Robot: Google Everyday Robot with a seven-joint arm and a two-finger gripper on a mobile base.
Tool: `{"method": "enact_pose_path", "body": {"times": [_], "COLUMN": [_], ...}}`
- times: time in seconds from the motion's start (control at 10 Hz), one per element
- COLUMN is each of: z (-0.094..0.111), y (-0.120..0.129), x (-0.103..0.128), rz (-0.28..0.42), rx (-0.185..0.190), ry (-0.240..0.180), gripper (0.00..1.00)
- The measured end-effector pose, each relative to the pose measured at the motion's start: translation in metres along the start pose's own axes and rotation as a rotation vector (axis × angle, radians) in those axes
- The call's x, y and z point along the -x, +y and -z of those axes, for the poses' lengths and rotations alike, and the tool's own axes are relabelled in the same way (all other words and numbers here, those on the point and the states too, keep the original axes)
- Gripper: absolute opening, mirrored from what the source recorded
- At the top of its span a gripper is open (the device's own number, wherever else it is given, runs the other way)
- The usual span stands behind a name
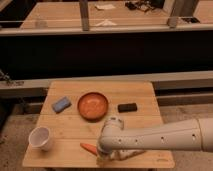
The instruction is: Drag the pepper across the table
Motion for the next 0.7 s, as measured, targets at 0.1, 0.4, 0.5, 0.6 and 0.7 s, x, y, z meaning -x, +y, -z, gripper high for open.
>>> {"method": "enact_pose_path", "body": {"times": [0.1, 0.4, 0.5, 0.6, 0.7], "z": [0.0002, 0.0003, 0.0004, 0.0, 0.0], "y": [-0.0004, -0.0009, -0.0009, -0.0012, -0.0013], "x": [0.0002, 0.0009, 0.0012, 0.0021, 0.0025], "rz": [-0.002, -0.011, -0.013, -0.017, -0.019], "rx": [0.0, -0.001, -0.001, 0.0, 0.0], "ry": [0.0, -0.002, -0.003, -0.004, -0.004], "gripper": [0.68, 0.68, 0.68, 0.68, 0.68]}}
